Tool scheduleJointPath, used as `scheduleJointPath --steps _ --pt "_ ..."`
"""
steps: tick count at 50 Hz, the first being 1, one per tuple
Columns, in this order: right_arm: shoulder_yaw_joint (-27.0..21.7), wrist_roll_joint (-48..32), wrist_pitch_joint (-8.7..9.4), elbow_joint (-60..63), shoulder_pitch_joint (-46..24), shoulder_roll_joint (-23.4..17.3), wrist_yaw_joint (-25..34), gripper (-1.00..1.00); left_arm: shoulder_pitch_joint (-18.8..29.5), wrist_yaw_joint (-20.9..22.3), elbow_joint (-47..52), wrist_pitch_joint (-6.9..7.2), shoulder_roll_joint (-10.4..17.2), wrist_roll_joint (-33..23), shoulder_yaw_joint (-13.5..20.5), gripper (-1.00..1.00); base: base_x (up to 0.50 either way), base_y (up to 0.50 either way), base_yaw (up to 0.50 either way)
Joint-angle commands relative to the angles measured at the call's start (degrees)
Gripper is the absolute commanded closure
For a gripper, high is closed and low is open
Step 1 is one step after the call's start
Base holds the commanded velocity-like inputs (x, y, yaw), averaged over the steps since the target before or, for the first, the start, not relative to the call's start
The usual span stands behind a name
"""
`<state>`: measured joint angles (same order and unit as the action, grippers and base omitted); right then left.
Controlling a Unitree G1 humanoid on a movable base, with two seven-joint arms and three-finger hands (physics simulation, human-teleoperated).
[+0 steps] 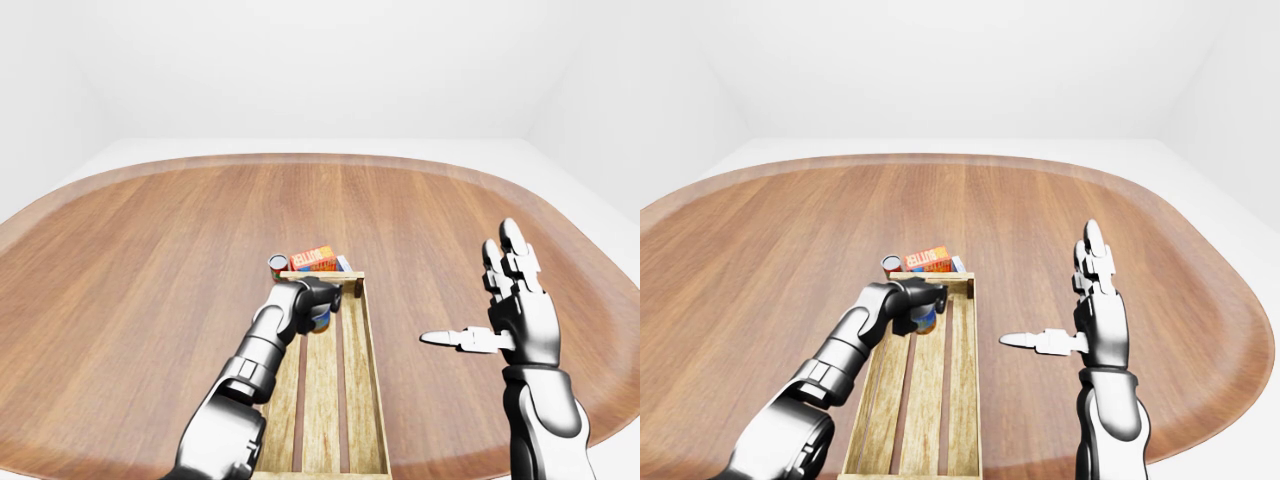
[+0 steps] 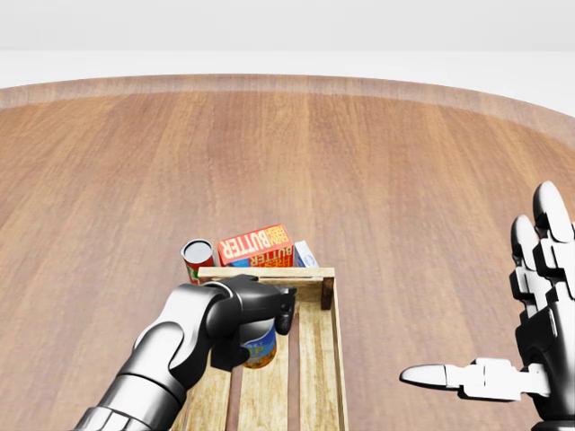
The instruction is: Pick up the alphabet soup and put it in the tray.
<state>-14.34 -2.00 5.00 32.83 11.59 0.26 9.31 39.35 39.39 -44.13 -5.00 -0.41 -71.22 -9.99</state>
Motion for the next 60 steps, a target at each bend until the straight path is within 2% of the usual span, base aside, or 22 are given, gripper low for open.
scheduleJointPath --steps 1,10,20,24,29,35,40,41,45,52,57,60 --pt "-0.2 0.2 0.00 -0.4 0.3 0.1 0.1 -0.98 0.6 -2.2 -6.7 0.00 -1.7 -0.2 -1.0 1.00 0.00 0.00 0.00" --pt "0.3 0.2 0.00 0.1 0.7 0.3 0.5 -0.98 -0.1 -5.5 -9.4 0.00 -2.5 -2.1 -1.7 1.00 0.00 0.00 0.00" --pt "0.6 -0.3 0.00 1.3 1.6 0.7 0.8 -0.98 -1.5 -6.5 -9.8 0.00 -3.9 -1.7 -1.8 1.00 0.00 0.00 0.00" --pt "0.8 -0.2 0.00 1.7 1.6 0.7 1.0 -0.98 -1.9 -8.6 -11.2 0.00 -4.0 -2.4 -2.5 1.00 0.00 0.00 0.00" --pt "0.4 -0.1 0.00 0.9 1.5 0.7 1.1 -0.98 -3.9 -6.3 -6.9 0.00 -4.4 -2.0 -2.6 1.00 0.00 0.00 0.00" --pt "0.4 -0.1 0.00 1.5 1.7 0.8 1.0 -0.98 -2.6 -9.1 -10.3 0.00 -4.5 -3.2 -3.0 1.00 0.00 0.00 0.00" --pt "0.4 -0.2 0.00 1.0 1.6 0.7 0.9 -0.98 -2.1 -8.9 -10.9 0.00 -4.8 -2.8 -2.6 0.99 0.00 0.00 0.00" --pt "0.4 -0.1 0.00 1.0 1.5 0.7 0.9 -0.98 -1.9 -8.7 -11.6 0.00 -4.5 -3.9 -2.9 -1.00 0.00 0.00 0.00" --pt "0.6 0.0 0.00 0.6 1.6 0.8 0.9 -0.98 -1.9 -7.5 -10.3 0.00 -4.5 -3.1 -2.5 -1.00 0.00 0.00 0.00" --pt "0.6 0.3 0.00 0.3 1.6 0.8 0.8 -0.98 -1.1 -7.9 -10.5 0.00 -3.9 -3.6 -2.6 -1.00 0.00 0.00 0.00" --pt "0.8 0.2 0.00 0.0 1.5 0.7 0.6 -0.98 -2.7 -1.9 -2.2 0.00 -3.5 -1.8 -1.5 -1.00 0.00 0.00 0.00" --pt "0.9 0.3 0.00 -0.1 1.5 0.7 0.6 -0.98 -3.2 0.0 1.6 0.00 -3.2 -0.6 -1.0 -1.00 0.00 0.00 0.00"
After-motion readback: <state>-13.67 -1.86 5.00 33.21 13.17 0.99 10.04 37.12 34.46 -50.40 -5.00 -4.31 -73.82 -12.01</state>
